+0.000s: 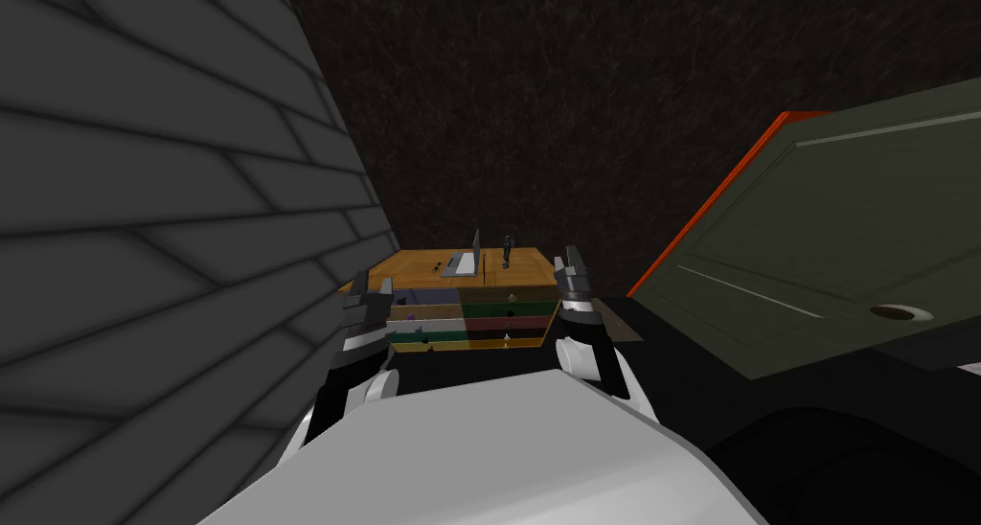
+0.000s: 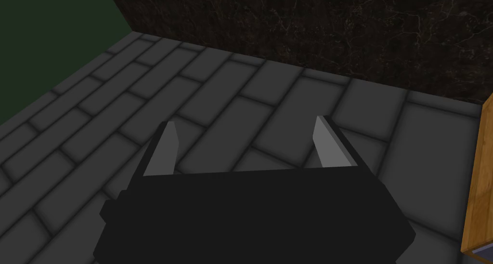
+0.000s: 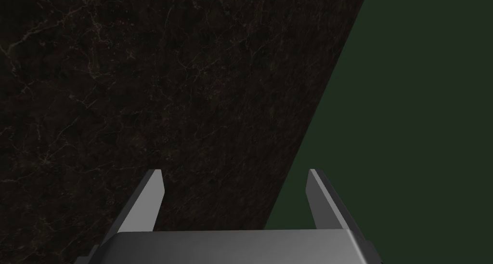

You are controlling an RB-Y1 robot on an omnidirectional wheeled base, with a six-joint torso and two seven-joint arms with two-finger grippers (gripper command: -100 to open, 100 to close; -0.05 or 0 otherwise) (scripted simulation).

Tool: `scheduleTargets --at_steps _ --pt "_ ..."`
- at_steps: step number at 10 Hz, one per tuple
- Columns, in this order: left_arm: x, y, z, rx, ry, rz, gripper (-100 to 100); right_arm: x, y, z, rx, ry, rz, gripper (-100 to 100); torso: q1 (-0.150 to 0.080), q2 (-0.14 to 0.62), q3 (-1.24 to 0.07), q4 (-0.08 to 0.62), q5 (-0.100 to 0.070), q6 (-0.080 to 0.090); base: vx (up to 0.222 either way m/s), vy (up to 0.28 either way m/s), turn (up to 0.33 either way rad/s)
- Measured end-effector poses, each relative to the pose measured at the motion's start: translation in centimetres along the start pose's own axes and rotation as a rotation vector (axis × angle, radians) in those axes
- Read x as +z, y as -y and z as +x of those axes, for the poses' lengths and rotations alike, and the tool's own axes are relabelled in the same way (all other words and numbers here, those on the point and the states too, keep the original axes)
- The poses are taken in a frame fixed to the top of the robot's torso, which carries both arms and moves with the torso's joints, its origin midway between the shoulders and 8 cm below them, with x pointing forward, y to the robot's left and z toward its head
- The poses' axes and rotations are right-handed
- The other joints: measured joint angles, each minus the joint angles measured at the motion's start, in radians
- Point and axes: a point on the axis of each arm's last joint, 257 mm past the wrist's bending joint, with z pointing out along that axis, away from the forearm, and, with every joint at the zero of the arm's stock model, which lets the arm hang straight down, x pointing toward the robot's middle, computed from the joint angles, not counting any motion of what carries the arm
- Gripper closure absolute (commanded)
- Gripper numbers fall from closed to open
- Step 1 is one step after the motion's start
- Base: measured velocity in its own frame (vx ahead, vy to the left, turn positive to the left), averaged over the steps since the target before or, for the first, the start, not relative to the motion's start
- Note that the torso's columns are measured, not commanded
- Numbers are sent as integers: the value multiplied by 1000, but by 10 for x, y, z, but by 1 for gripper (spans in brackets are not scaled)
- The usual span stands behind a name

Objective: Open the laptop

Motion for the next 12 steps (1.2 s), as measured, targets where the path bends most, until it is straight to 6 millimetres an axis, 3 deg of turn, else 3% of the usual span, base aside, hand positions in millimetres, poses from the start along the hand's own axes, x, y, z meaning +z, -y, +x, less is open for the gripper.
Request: scheduleTargets --at_steps 2,9,10,12 --pt "0 0 0 0 0 0 0 0 0 0 0 0 0 0 0 104 -209 105 0 0 0 0 0" --pt "0 0 0 0 0 0 0 0 0 0 0 0 0 0 0 618 -1234 617 0 0 0 0 0" --pt "0 0 0 0 0 0 -100 0 0 0 0 0 0 0 0 691 -1382 691 0 0 5 -10 8" --pt "4 -4 6 5 -39 -3 -100 0 0 0 0 0 0 0 -1 735 -1470 734 0 0 -4 -23 11"
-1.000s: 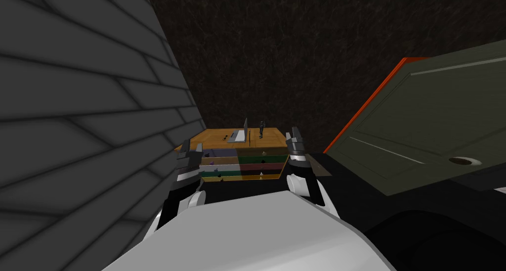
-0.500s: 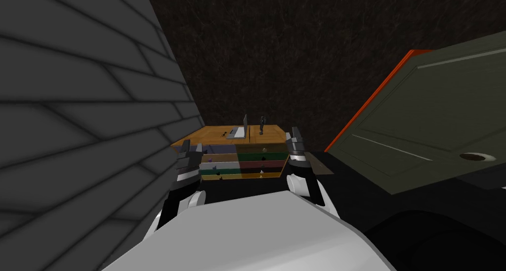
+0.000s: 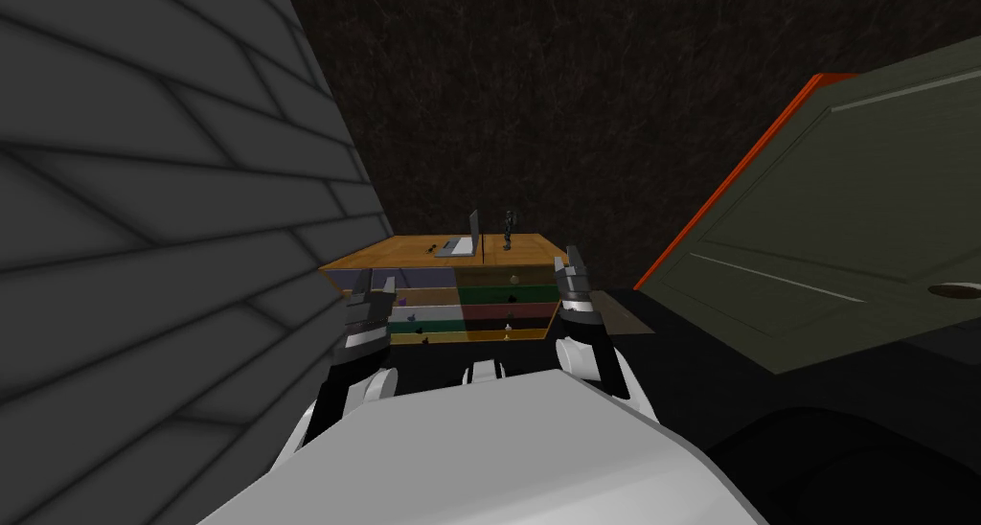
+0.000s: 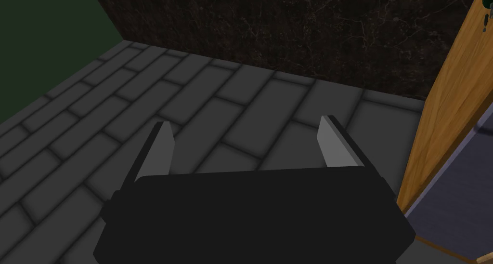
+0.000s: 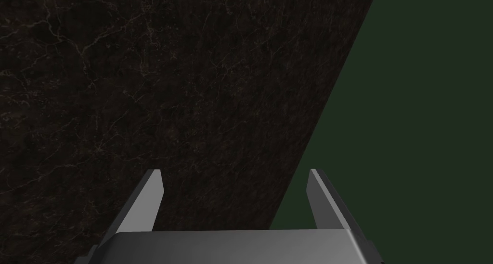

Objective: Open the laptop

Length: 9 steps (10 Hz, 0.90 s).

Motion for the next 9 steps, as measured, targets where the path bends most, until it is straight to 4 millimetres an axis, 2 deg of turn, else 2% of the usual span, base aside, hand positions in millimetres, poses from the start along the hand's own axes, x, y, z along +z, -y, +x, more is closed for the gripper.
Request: scheduleTargets --at_steps 3,9 --pt "9 -16 7 -6 -59 -18 -100 0 0 0 0 0 0 0 -1 3 -5 4 0 0 -4 -49 19" --pt "38 -64 21 -66 -106 -80 -100 0 0 0 0 0 0 0 -1 3 -6 4 0 0 -7 -54 20"
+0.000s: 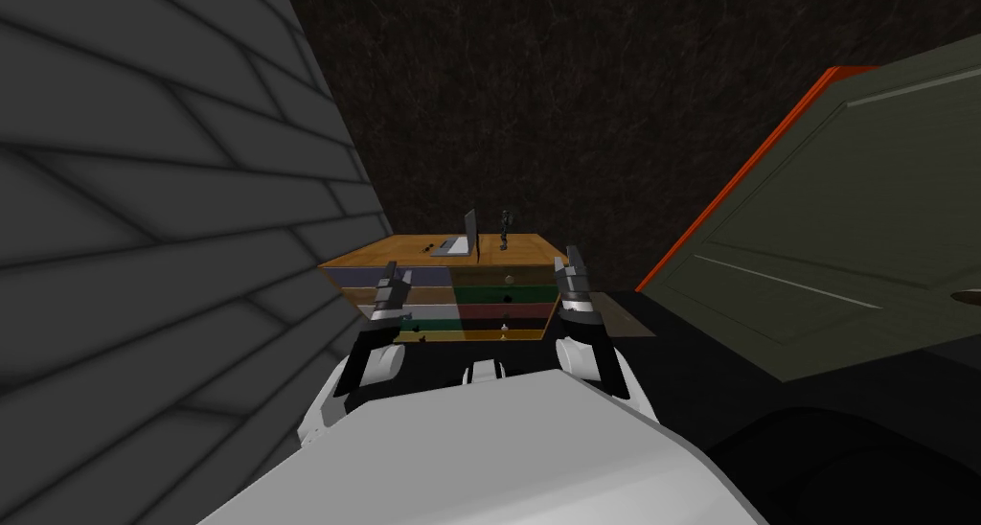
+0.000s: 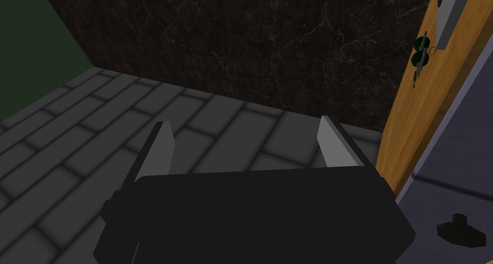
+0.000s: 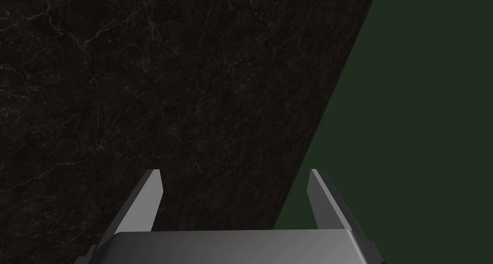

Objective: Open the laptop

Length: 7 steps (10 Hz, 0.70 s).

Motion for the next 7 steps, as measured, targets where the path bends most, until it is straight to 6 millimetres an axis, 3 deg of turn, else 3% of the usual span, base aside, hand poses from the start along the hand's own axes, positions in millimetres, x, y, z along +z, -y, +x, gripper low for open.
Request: scheduleTargets --at_steps 7 --pt "45 -39 4 -84 -14 -62 -100 0 0 0 0 0 0 0 1 1 1 0 0 0 -4 -52 20"
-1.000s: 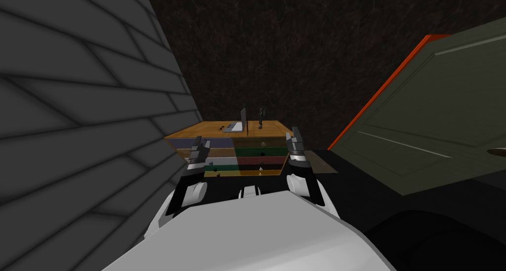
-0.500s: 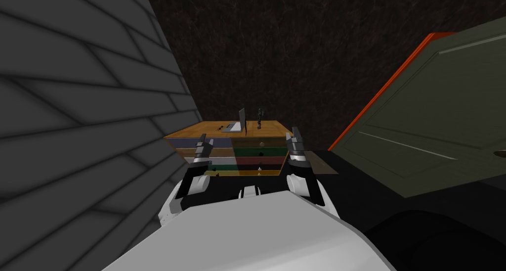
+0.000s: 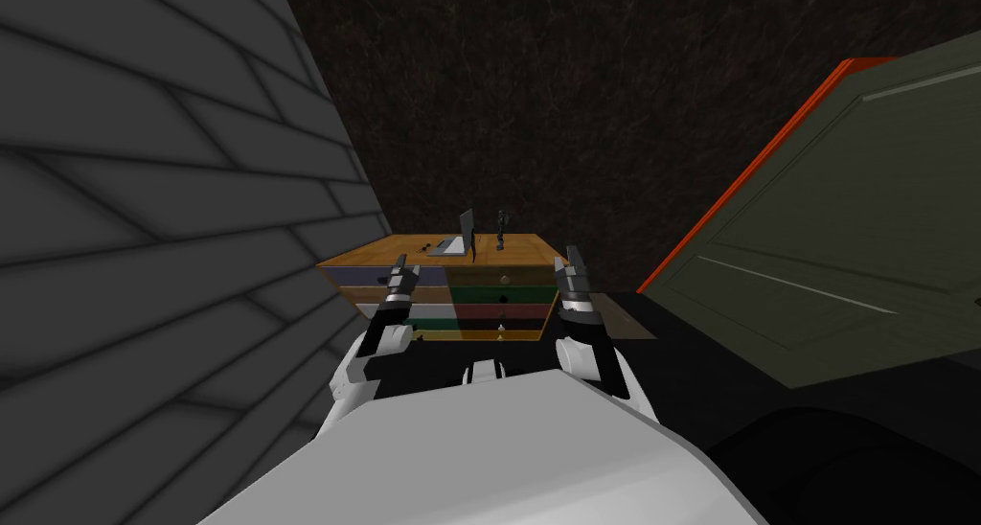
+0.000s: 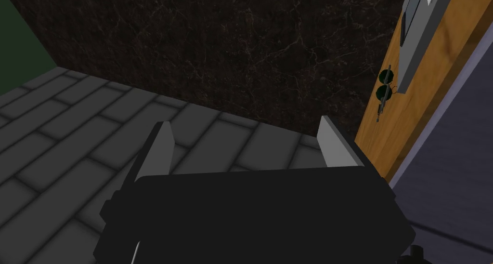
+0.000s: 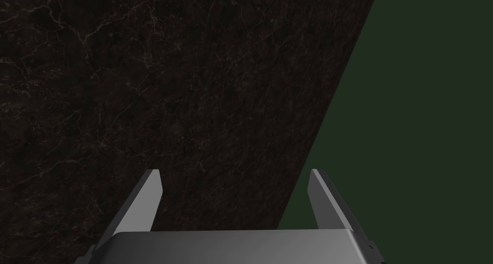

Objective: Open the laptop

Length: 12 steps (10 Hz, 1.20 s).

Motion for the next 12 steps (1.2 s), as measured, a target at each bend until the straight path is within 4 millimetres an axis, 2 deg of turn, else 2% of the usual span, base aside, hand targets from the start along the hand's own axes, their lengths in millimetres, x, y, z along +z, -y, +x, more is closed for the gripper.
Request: scheduleTargets --at_steps 6,12 --pt "43 -26 3 -72 -4 -50 -100 0 0 0 0 0 0 0 0 -1 -1 0 0 0 -8 -51 21" --pt "82 -43 8 -137 -5 -94 -100 0 0 0 0 0 0 0 -1 -1 0 0 0 0 -6 -44 18"
